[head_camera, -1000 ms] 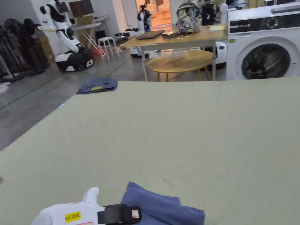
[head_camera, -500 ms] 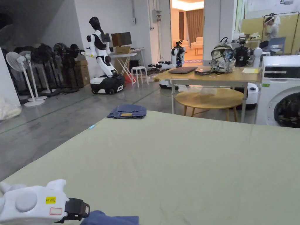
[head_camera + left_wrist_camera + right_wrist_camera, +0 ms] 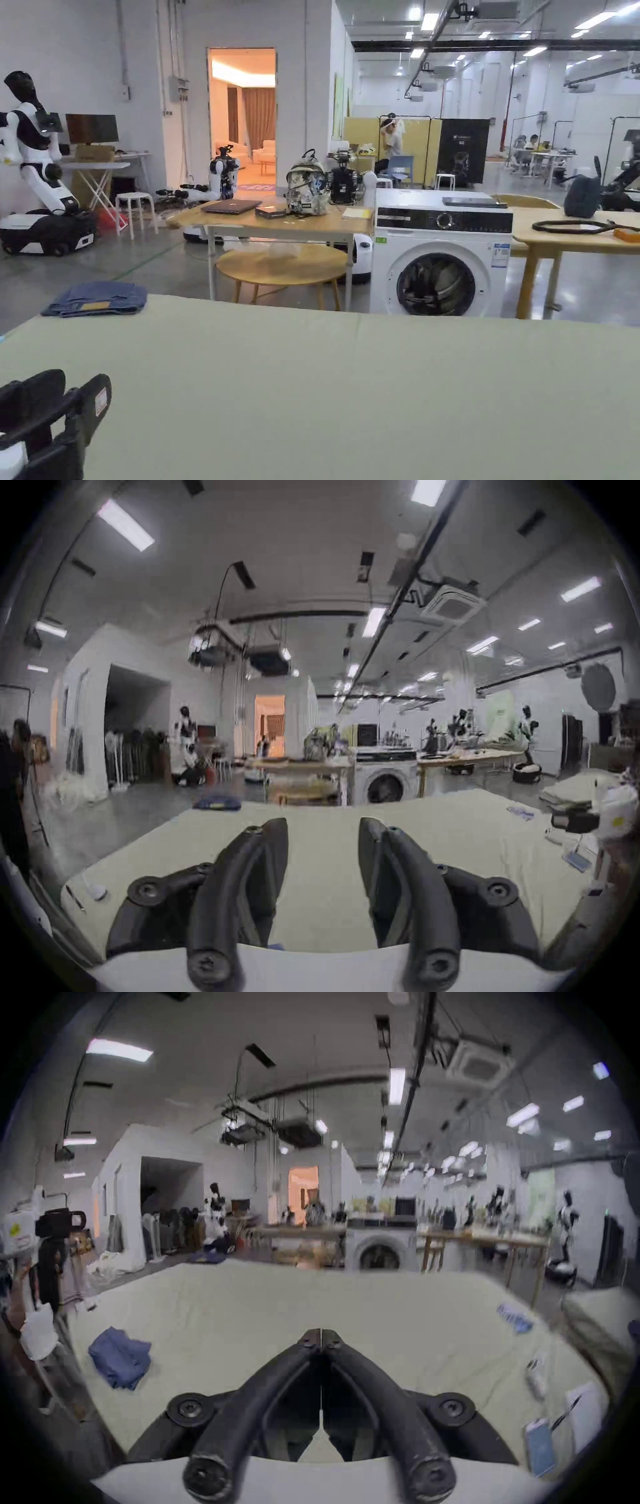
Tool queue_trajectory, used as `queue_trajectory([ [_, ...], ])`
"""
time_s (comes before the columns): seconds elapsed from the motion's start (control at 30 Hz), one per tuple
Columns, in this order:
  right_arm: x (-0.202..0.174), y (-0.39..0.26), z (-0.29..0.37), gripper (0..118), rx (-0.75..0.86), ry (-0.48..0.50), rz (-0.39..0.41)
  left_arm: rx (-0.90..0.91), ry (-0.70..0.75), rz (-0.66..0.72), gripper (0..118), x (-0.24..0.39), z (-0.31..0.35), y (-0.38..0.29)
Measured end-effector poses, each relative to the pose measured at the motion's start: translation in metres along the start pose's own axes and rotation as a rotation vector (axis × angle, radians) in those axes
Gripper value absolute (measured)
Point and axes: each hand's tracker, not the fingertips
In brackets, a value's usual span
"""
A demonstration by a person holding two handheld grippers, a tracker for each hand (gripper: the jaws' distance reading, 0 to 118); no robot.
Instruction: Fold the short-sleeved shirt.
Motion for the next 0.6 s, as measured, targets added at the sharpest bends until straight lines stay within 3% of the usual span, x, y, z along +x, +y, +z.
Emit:
queue_trajectory([
  [0.07, -0.005, 0.002, 0.007, 0, 0.074, -0.054, 0.002, 0.021, -0.042, 0.044, 6, 0.020, 0.001, -0.008],
  [0.1, -0.006, 0.002, 0.010, 0, 0.091, -0.051, 0.008, 0.039, -0.061, 0.065, 0, 0.030, 0.001, -0.010],
  [0.2, -0.015, 0.002, 0.020, 0, 0.105, -0.097, 0.061, 0.000, -0.053, 0.018, 0, 0.053, 0.003, -0.012],
  [0.27, -0.022, -0.002, 0.025, 0, 0.072, -0.119, 0.089, -0.008, 0.035, -0.036, 0, 0.069, 0.011, -0.014],
  [0.33, -0.026, -0.007, 0.025, 0, 0.071, -0.159, 0.064, -0.011, 0.107, -0.040, 0, 0.078, 0.016, -0.017],
  [0.4, -0.024, -0.010, 0.026, 0, 0.057, -0.103, 0.046, -0.031, -0.016, -0.023, 0, 0.078, 0.015, -0.018],
  [0.47, -0.027, -0.012, 0.023, 0, 0.042, -0.145, 0.070, -0.031, 0.074, -0.079, 0, 0.088, 0.018, -0.022],
  [0.6, -0.025, -0.011, 0.022, 0, 0.036, -0.136, 0.053, -0.035, 0.038, -0.036, 0, 0.082, 0.018, -0.018],
])
